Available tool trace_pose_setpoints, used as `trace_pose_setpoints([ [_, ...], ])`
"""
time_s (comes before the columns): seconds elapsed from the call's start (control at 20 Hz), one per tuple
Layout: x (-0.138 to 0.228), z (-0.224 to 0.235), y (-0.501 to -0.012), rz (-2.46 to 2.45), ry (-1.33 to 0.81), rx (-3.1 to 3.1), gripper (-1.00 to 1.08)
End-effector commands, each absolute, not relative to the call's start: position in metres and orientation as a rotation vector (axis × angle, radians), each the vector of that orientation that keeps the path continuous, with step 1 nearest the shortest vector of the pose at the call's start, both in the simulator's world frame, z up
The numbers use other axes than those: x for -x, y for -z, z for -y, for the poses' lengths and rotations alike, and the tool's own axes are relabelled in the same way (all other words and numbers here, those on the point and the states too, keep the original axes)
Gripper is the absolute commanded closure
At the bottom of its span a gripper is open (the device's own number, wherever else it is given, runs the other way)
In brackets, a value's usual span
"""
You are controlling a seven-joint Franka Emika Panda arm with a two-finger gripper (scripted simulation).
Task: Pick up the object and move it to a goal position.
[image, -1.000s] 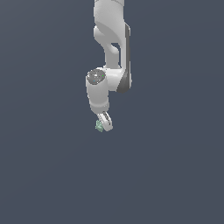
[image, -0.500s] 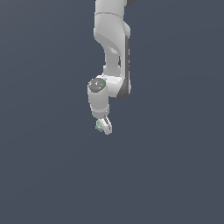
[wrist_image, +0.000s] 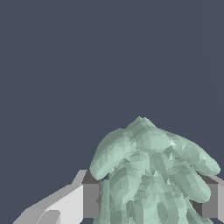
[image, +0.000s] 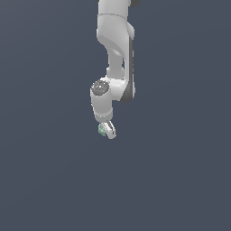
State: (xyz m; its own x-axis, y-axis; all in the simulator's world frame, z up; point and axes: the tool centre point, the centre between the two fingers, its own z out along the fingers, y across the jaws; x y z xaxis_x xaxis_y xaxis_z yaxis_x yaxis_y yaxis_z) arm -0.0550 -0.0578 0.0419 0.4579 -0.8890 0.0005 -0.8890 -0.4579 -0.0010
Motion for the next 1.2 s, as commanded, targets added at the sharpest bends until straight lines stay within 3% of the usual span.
trace_pose_setpoints([
  [0.0,0.056,0.058,-0.041,-1.636,0.000,2.682,1.08],
  [0.55,0.038,0.053,-0.061,-1.636,0.001,2.682,1.08],
  [1.15,-0.021,0.036,-0.129,-1.638,0.002,2.683,1.08],
])
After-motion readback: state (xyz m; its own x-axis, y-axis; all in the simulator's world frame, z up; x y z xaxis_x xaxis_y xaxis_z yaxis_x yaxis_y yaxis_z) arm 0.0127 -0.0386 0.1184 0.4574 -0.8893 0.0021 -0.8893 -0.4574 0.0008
